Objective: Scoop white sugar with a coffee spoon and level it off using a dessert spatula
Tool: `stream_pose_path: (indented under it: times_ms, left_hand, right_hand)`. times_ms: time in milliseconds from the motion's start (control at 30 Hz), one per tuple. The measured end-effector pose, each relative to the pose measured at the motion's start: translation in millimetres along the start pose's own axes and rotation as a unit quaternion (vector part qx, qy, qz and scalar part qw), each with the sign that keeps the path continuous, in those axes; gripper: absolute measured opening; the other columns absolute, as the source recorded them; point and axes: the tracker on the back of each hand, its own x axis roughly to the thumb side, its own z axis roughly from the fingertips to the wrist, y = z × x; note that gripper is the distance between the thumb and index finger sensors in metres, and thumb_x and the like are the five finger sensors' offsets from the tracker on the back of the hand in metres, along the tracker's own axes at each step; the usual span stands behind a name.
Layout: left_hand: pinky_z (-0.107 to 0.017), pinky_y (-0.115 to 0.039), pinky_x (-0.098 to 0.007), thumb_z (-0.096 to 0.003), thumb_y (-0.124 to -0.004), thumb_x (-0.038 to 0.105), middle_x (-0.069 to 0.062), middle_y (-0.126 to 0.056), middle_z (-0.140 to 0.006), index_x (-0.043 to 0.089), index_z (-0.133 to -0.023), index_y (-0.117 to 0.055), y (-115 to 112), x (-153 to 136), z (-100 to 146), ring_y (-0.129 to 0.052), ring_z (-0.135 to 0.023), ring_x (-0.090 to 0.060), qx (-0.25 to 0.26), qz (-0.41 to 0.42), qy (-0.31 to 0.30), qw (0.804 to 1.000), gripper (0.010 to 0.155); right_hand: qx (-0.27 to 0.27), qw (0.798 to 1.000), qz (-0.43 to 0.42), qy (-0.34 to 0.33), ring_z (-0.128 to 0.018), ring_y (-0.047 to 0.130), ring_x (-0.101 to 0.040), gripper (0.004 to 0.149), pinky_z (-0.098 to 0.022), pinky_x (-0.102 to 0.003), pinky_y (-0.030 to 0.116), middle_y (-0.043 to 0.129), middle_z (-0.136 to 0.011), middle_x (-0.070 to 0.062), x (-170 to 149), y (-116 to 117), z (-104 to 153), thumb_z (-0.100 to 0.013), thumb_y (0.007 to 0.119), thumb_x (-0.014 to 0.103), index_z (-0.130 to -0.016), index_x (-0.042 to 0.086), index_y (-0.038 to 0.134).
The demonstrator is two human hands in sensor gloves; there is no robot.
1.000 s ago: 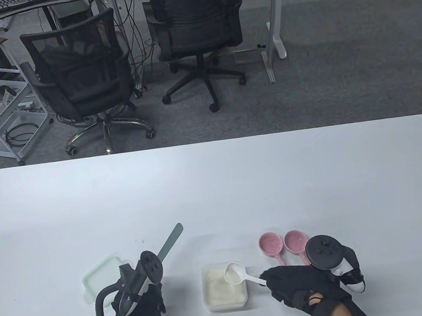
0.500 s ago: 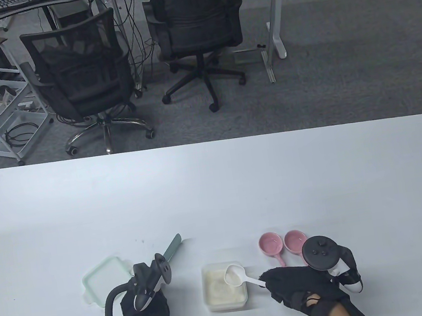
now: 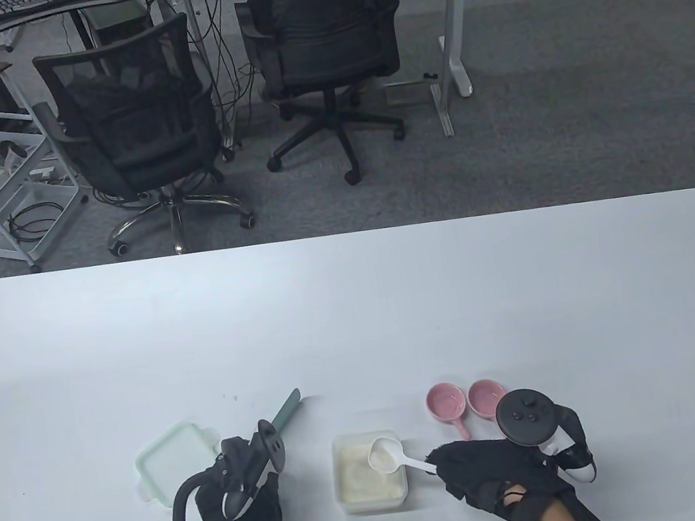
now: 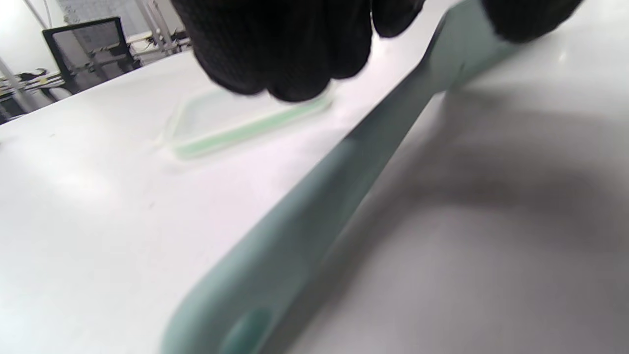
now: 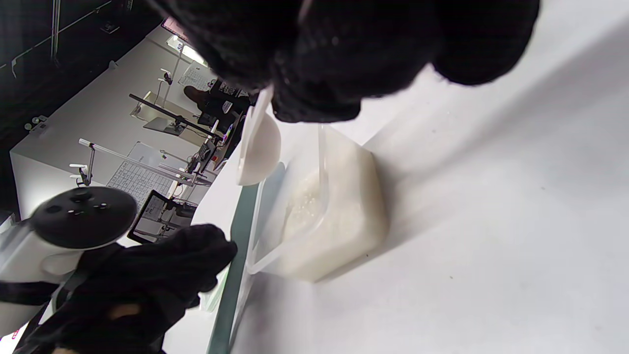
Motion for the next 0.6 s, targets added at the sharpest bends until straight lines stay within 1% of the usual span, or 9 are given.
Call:
stream_pose_path:
  times_ms: [33,67,100,133,167,233,333,367,600]
  left_hand:
    - [-0.075,-0.068,-0.054,-0.048,-0.068,0.07,-0.003,-0.055,-0.118,0.037,-0.111,-0.041,2.3,0.6,2.5,-0.071,-0.107,-0.035,0.016,0.01,-0.01,1.0,0.076]
    - [-0.078,-0.057,-0.061,-0.0463,-0.068,0.071,-0.005,-0.043,-0.122,0.04,-0.112,-0.035,5.4,2.6,5.9,-0.057,-0.113,-0.04,0.036,0.018,-0.028,0.999,0.08]
    - [-0.081,-0.047,-0.064,-0.048,-0.067,0.071,-0.005,-0.031,-0.124,0.042,-0.114,-0.028,6.4,4.2,7.6,-0.043,-0.117,-0.041,0.041,0.017,-0.04,0.998,0.082]
    - [-0.07,-0.034,-0.078,-0.0387,-0.054,0.082,-0.005,-0.021,-0.124,0.056,-0.106,-0.019,7.3,5.6,9.5,-0.03,-0.112,-0.055,0.049,0.012,-0.048,0.998,0.08]
    - [-0.08,-0.033,-0.07,-0.0462,-0.061,0.075,-0.004,-0.012,-0.124,0.044,-0.113,-0.014,8.1,8.1,12.5,-0.024,-0.118,-0.044,0.07,0.009,-0.057,0.996,0.087]
    - [-0.079,-0.024,-0.072,-0.0438,-0.059,0.076,-0.003,-0.001,-0.123,0.045,-0.111,-0.006,8.4,12.1,16.2,-0.011,-0.117,-0.044,0.104,0.005,-0.08,0.991,0.091]
    - [-0.075,-0.019,-0.075,-0.0399,-0.055,0.079,-0.003,0.007,-0.121,0.048,-0.109,-0.001,9.3,17.8,22.3,-0.004,-0.115,-0.047,0.139,-0.009,-0.093,0.986,0.093]
    - [-0.077,-0.018,-0.072,-0.041,-0.054,0.079,-0.003,0.007,-0.12,0.046,-0.109,-0.001,9.3,18.6,23.0,-0.003,-0.115,-0.044,0.143,-0.009,-0.095,0.985,0.092]
    - [-0.076,-0.018,-0.074,-0.0399,-0.054,0.079,-0.004,0.008,-0.12,0.047,-0.109,-0.001,8.8,20.3,24.6,-0.003,-0.115,-0.046,0.136,-0.012,-0.1,0.986,0.093]
  right_hand:
    - [0.0,1.0,0.0,0.0,-0.031,0.092,-0.02,0.046,-0.051,-0.051,0.077,0.097,-0.06,-0.01,0.0,0.1,0.0,-0.056,0.078,0.028,-0.096,0.006,0.08]
    - [0.0,1.0,0.0,0.001,-0.031,0.092,-0.02,0.046,-0.051,-0.051,0.077,0.097,-0.06,-0.009,-0.1,0.4,-0.1,-0.056,0.078,0.028,-0.096,0.007,0.08]
    - [0.0,1.0,0.0,0.001,-0.032,0.092,-0.02,0.046,-0.052,-0.051,0.076,0.097,-0.06,-0.01,0.0,0.4,-0.1,-0.056,0.078,0.028,-0.096,0.007,0.08]
    - [0.0,1.0,0.0,0.001,-0.032,0.092,-0.02,0.046,-0.051,-0.051,0.077,0.097,-0.06,-0.01,-0.1,0.6,-0.2,-0.056,0.078,0.028,-0.096,0.007,0.08]
    - [0.0,1.0,0.0,0.001,-0.032,0.092,-0.02,0.046,-0.052,-0.051,0.076,0.097,-0.06,-0.01,-0.1,0.6,-0.1,-0.056,0.078,0.028,-0.096,0.007,0.08]
    - [0.0,1.0,0.0,0.001,-0.032,0.092,-0.02,0.046,-0.052,-0.051,0.076,0.097,-0.06,-0.01,-0.1,0.6,-0.2,-0.056,0.078,0.028,-0.096,0.007,0.08]
    - [0.001,1.0,-0.001,0.001,-0.032,0.092,-0.02,0.046,-0.052,-0.051,0.076,0.096,-0.061,-0.01,-0.2,0.9,-0.2,-0.056,0.078,0.028,-0.096,0.007,0.08]
    - [0.001,1.0,-0.001,0.001,-0.032,0.092,-0.02,0.046,-0.052,-0.051,0.076,0.096,-0.061,-0.01,-0.4,1.1,-0.2,-0.056,0.078,0.028,-0.096,0.007,0.08]
    - [0.001,1.0,0.001,0.003,-0.033,0.092,-0.02,0.046,-0.052,-0.051,0.076,0.096,-0.061,-0.01,-0.7,2.0,-0.6,-0.055,0.078,0.028,-0.096,0.007,0.079]
